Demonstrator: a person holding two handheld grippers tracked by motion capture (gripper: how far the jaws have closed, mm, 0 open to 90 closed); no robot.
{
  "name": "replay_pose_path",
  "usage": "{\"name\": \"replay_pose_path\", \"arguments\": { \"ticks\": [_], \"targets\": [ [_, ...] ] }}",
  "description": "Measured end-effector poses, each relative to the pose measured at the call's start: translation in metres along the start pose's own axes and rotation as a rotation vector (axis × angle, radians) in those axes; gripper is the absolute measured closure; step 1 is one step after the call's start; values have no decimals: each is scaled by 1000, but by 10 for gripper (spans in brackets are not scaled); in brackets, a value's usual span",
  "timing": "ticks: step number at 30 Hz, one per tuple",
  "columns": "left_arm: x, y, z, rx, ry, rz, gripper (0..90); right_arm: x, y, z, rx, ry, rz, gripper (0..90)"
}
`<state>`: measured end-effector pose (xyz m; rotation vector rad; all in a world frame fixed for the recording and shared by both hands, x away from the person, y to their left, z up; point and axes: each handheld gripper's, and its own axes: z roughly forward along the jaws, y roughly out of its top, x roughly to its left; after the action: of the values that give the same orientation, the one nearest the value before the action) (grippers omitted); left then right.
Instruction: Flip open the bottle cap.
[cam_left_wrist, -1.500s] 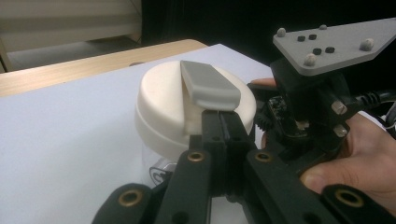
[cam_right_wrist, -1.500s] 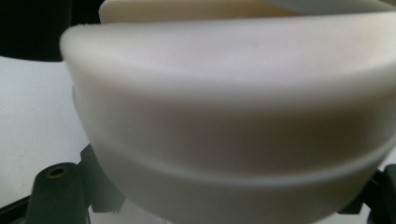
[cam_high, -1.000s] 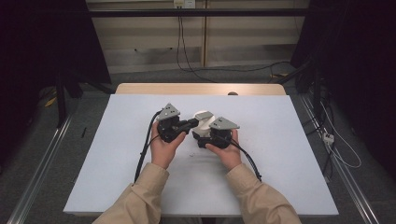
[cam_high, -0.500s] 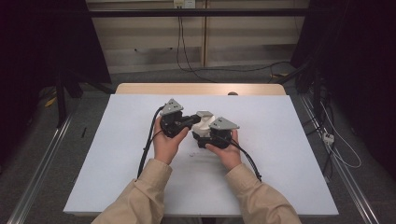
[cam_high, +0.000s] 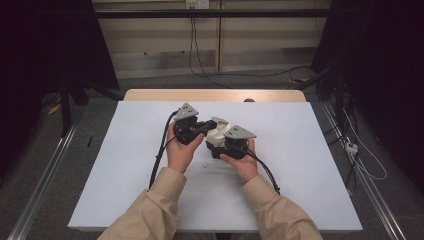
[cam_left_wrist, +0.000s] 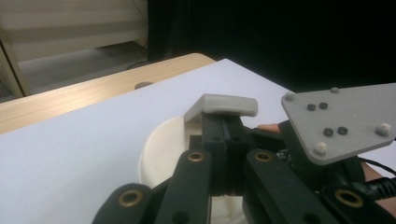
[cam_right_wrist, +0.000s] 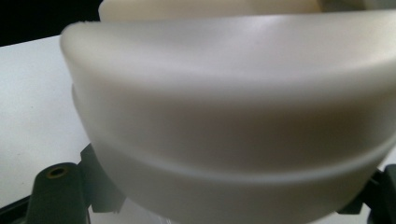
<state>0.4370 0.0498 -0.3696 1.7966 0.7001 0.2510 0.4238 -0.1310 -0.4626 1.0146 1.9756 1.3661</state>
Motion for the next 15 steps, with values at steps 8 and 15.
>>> {"name": "replay_pose_path", "arguments": {
  "ticks": [8,15],
  "targets": [
    [0,2,3,3,3,4,900,0,0,0,0,-1,0,188],
    [1,6,5,-1,4,4,900,0,0,0,3,-1,0,188]
  ]
}}
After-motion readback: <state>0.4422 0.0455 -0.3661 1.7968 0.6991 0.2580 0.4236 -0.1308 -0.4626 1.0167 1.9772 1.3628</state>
